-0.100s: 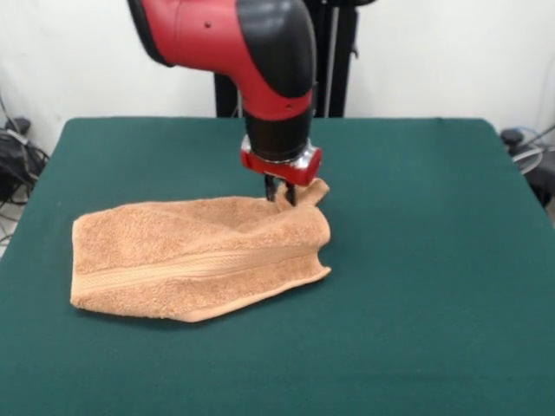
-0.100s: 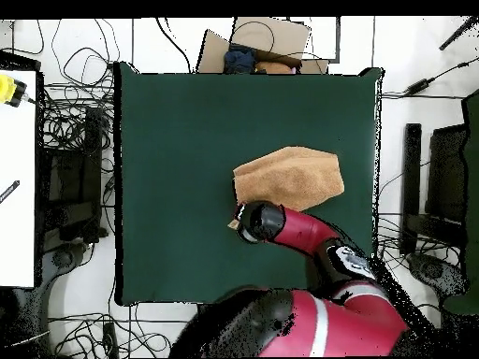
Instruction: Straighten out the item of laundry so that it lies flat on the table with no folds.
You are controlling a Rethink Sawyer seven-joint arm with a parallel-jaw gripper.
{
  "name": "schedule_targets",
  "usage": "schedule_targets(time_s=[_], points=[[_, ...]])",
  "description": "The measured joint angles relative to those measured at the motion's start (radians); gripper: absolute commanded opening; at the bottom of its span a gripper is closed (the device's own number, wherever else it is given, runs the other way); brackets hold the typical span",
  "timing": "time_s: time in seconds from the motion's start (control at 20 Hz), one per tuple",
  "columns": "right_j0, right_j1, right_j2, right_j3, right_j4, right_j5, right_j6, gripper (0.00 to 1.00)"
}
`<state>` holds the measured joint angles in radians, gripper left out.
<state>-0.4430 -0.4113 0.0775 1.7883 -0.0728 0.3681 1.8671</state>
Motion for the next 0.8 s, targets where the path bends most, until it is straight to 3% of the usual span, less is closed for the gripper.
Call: schedule_targets(time_s=[0.45, 0.8], points=[[-0.068, 0.005, 0.066, -0.018, -0.058, 0.061, 0.0, 0.0], [-0.074, 0.006, 0.075, -0.022, -0.076, 0.07, 0.0, 0.0]])
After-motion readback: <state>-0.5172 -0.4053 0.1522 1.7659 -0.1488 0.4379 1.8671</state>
